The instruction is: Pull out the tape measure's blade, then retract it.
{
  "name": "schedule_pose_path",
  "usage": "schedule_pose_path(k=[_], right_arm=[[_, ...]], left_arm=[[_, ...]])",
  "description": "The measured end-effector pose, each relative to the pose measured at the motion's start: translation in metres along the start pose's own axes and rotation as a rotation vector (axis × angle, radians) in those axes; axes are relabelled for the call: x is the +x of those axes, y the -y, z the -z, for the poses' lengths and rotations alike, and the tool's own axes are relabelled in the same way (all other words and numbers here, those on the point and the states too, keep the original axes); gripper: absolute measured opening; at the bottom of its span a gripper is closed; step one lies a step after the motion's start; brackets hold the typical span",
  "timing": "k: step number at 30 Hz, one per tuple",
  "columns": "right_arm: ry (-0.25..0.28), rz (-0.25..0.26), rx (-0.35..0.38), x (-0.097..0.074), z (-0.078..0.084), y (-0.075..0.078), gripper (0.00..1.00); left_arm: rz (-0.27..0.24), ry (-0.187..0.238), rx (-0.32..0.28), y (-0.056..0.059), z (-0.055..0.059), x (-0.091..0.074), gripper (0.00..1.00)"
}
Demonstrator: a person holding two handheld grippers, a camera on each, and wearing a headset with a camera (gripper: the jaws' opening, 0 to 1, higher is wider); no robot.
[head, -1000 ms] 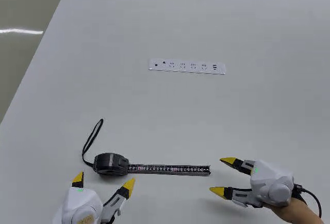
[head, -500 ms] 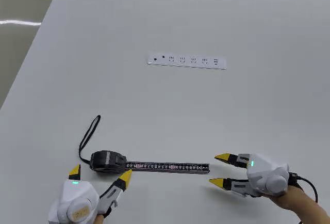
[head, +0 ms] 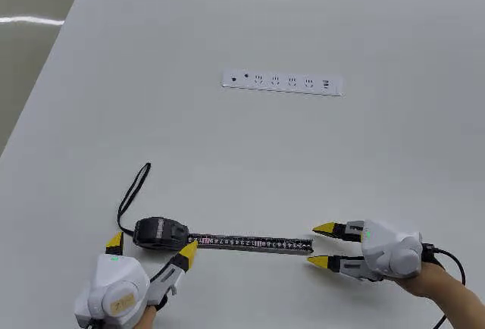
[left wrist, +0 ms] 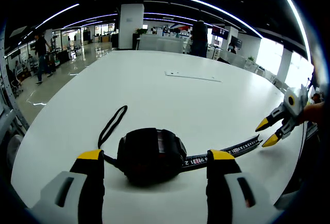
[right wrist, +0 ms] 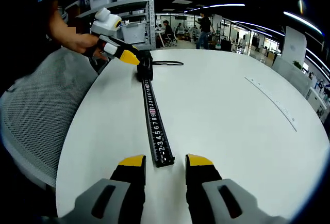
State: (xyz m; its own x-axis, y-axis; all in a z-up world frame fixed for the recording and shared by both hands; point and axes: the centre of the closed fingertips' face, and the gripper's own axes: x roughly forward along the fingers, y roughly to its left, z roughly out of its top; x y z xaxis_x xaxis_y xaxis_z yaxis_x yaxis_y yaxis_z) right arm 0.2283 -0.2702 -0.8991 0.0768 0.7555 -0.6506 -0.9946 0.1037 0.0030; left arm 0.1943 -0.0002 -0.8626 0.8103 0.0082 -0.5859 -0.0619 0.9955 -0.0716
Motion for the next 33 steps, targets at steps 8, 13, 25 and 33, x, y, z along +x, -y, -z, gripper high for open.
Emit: schedule_pose_path(k=[8, 13, 25, 33], right_arm=[[0.004, -0.032, -0.026, 0.008, 0.003, 0.0, 0.24], [0.003, -0.059, -0.04, 0.01, 0.005, -0.002, 0.23], [0.004, -0.088, -0.078, 0.013, 0.007, -0.004, 0.15], [0.001, -0.079, -0.08, 0.014, 0.007, -0.002, 0.13]], left_arm=[[-0.003, -0.002, 0.018, 0.001, 0.0, 0.006, 0.79], [-0.005, -0.001, 0.019, 0.001, 0.0, 0.007, 0.79], [-0.015, 0.002, 0.013, 0.0, 0.002, 0.009, 0.78], [-0.024, -0.007, -0.02, 0.0, 0.005, 0.012, 0.77]])
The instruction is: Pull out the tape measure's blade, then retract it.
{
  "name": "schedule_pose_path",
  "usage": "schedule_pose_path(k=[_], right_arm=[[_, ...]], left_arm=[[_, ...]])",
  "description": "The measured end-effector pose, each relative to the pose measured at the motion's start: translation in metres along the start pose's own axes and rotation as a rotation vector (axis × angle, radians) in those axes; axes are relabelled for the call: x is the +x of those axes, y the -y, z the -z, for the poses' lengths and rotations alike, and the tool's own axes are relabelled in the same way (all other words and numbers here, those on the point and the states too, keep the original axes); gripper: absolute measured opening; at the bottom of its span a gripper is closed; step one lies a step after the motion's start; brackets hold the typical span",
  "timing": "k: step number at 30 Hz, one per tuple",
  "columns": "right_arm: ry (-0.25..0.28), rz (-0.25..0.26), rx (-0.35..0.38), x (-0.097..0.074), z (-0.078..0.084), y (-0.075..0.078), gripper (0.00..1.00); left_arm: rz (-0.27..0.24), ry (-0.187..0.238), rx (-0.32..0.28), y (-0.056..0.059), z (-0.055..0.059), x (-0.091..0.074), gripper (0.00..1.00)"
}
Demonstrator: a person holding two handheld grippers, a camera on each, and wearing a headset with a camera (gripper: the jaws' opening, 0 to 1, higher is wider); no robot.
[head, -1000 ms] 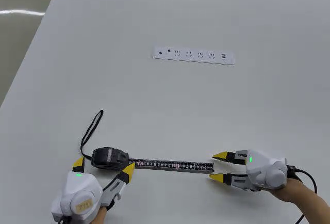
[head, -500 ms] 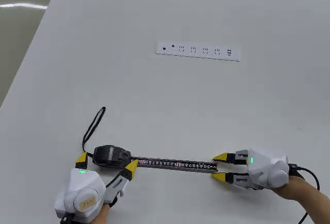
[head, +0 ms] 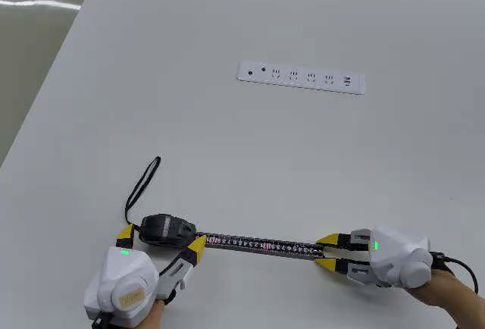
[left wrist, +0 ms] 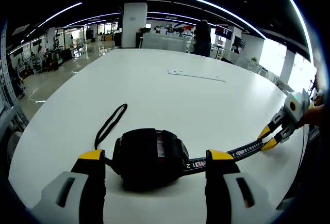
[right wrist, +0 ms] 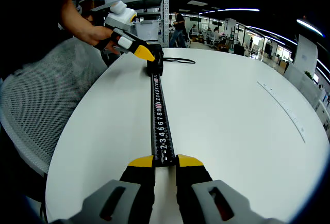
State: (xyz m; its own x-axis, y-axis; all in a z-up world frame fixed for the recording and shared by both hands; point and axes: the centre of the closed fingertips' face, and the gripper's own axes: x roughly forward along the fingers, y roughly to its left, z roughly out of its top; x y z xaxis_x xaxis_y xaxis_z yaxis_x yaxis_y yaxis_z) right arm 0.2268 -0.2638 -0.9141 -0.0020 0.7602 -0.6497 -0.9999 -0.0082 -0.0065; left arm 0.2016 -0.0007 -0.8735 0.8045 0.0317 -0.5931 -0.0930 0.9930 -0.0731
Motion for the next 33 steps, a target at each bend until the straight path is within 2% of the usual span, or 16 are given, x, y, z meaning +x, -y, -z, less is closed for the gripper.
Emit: schedule_pose_path(k=[12, 17, 20, 24, 33], right_arm=[[-0.01, -0.005, 0.014, -0.0006, -0.0004, 0.0, 0.12], [-0.013, -0.004, 0.012, -0.0008, -0.0002, -0.0004, 0.12], [-0.013, -0.001, 0.013, -0.0006, 0.0, 0.0003, 0.12], [-0.014, 0.006, 0.015, -0.0002, 0.0006, 0.0015, 0.12], [-0.016, 0.011, 0.014, 0.0004, 0.0021, 0.0021, 0.12]], left_arm=[[-0.02, -0.005, -0.054, -0.0009, 0.0032, 0.0036, 0.75], [-0.056, 0.002, -0.063, -0.0052, 0.0035, 0.0042, 0.74], [-0.071, 0.002, -0.095, -0.0059, 0.0039, 0.0044, 0.73], [-0.073, -0.007, -0.082, -0.0054, 0.0066, 0.0052, 0.69], [-0.097, 0.001, -0.11, -0.0096, 0.0061, 0.0073, 0.66]])
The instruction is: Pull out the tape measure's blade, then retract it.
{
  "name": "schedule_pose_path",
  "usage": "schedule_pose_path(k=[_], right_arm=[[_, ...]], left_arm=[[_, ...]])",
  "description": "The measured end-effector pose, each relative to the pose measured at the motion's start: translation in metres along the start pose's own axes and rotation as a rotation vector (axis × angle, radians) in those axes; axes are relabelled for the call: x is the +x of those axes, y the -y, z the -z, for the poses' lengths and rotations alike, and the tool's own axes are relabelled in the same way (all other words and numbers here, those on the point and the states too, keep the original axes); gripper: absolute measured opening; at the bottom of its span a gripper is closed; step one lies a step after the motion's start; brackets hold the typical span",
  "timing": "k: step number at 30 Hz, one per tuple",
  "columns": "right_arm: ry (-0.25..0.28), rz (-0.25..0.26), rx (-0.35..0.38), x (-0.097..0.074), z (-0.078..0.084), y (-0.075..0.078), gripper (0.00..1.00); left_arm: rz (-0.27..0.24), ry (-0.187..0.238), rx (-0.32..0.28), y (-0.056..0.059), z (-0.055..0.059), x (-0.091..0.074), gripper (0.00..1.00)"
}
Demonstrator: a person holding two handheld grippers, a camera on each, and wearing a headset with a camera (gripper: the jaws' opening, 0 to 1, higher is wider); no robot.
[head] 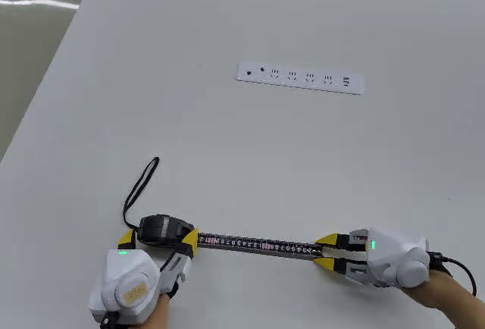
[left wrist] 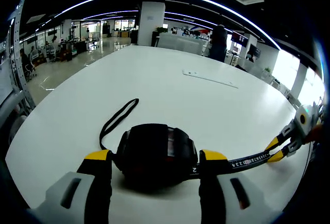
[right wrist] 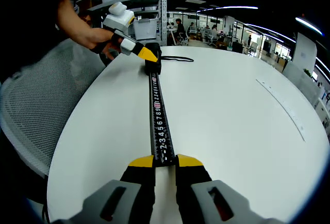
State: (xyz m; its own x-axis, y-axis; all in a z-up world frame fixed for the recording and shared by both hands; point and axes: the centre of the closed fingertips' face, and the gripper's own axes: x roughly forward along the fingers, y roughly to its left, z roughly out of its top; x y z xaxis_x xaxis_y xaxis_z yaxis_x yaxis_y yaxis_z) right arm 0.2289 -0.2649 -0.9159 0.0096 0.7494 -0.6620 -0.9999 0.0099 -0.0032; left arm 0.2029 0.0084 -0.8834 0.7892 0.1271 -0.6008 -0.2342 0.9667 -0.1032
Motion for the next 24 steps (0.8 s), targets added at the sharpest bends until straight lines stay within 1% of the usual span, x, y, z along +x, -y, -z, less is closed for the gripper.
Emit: schedule_pose_path(k=[3, 5, 8, 10, 18, 24], right_arm=[[0.001, 0.001, 0.001, -0.0006, -0.0014, -0.0002, 0.12], [0.001, 0.001, 0.002, -0.0004, -0.0009, 0.0, 0.12], [0.002, 0.001, 0.004, -0.0007, -0.0016, -0.0001, 0.12], [0.003, 0.002, 0.003, -0.0008, -0.0017, -0.0002, 0.12], [0.005, 0.005, 0.006, -0.0005, -0.0011, 0.0003, 0.12], [0.005, 0.006, 0.006, -0.0006, -0.0011, -0.0001, 0.12]], left_arm=[[-0.002, -0.004, -0.011, 0.0016, 0.0, 0.0018, 0.66], [-0.01, -0.005, -0.037, 0.0009, 0.0006, 0.0029, 0.64], [-0.016, -0.014, -0.058, 0.0001, 0.0021, 0.0048, 0.64], [-0.021, -0.015, -0.048, 0.0008, 0.0022, 0.0051, 0.64], [-0.036, -0.015, -0.048, 0.0007, 0.0023, 0.0054, 0.64], [-0.048, -0.037, -0.043, 0.0003, 0.0033, 0.0053, 0.64]])
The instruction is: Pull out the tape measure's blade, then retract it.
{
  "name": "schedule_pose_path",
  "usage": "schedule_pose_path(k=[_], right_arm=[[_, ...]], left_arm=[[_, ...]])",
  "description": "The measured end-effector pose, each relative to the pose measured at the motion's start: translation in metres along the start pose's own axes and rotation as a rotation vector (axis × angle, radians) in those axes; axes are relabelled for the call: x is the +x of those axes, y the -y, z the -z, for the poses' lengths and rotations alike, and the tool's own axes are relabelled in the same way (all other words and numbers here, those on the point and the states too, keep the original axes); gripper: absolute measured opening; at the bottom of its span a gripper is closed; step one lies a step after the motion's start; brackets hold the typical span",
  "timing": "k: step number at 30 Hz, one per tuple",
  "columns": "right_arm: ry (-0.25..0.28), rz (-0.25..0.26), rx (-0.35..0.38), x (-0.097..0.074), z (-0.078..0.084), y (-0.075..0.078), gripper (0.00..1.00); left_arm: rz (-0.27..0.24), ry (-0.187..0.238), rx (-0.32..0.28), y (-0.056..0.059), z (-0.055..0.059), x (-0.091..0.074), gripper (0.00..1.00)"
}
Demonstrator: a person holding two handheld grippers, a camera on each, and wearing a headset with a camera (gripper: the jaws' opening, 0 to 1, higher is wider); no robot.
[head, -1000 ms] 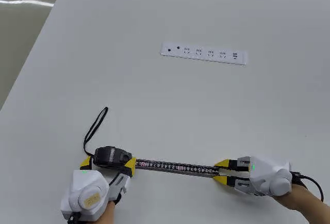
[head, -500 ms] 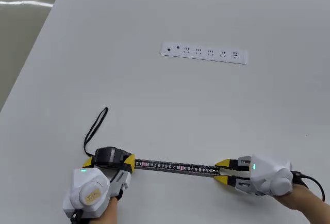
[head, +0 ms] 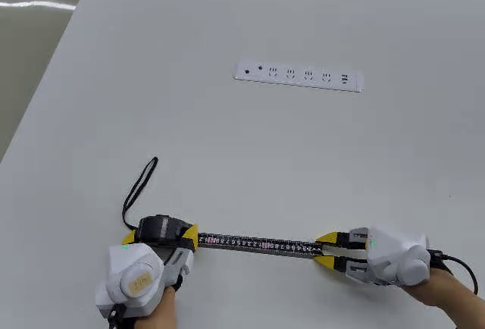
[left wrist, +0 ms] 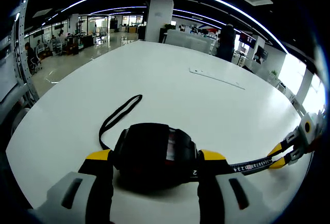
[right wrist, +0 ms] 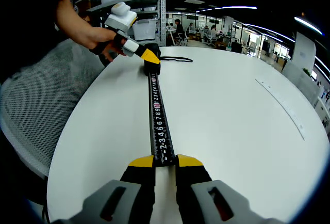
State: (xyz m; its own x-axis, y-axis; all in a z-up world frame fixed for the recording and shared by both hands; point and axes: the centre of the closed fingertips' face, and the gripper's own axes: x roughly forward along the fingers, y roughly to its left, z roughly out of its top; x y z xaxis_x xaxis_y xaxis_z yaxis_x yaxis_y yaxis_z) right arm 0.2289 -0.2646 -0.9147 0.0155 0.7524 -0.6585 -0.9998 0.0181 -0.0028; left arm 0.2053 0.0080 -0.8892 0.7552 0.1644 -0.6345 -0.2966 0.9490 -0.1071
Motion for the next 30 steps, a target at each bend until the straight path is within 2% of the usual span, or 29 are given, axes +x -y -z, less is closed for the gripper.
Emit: schedule_pose_path(k=[20, 30], right_arm=[[0.006, 0.003, 0.001, -0.0019, -0.0032, -0.0001, 0.12], [0.011, 0.001, -0.002, -0.0001, -0.0065, -0.0001, 0.12]], left_arm=[[-0.018, -0.021, 0.011, -0.0006, 0.0023, 0.0001, 0.63], [-0.01, -0.023, 0.007, -0.0011, 0.0022, -0.0002, 0.61]])
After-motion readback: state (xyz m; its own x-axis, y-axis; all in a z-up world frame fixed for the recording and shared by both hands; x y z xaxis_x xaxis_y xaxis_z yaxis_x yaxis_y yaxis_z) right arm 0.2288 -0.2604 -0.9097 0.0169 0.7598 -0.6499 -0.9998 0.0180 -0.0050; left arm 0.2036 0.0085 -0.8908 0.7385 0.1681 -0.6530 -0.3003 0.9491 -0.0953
